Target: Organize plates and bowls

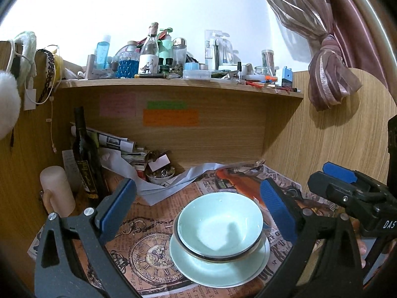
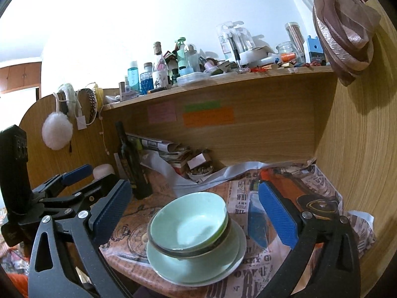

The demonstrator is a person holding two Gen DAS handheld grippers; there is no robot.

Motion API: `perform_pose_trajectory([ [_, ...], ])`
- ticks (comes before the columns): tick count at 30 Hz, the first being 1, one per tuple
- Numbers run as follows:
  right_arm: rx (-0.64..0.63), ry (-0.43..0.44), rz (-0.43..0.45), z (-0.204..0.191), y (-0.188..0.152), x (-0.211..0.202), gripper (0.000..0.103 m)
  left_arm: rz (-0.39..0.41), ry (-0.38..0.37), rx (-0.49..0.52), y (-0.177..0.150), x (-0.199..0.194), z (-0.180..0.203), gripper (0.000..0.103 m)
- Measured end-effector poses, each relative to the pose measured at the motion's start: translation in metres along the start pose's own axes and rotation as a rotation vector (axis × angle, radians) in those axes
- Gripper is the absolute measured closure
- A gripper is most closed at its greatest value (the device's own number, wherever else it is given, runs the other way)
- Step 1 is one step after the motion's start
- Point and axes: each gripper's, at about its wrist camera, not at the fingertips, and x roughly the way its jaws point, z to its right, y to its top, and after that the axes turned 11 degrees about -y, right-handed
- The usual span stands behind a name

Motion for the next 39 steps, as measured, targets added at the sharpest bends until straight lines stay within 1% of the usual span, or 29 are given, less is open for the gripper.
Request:
perform_pose_trajectory([
  [25, -0.002, 0.012, -0.013, -0.0012, -0.0016, 0.0050, 0.000, -0.006, 0.006, -0.003, -0.0016, 0.0029, -0.0004, 0.001],
  [39, -0.001, 0.018, -0.021, -0.0007, -0.0028, 0.0081, 0.000, -0.015, -0.013, 0.005, -0.0043, 0.0087, -0.0034, 0.001],
])
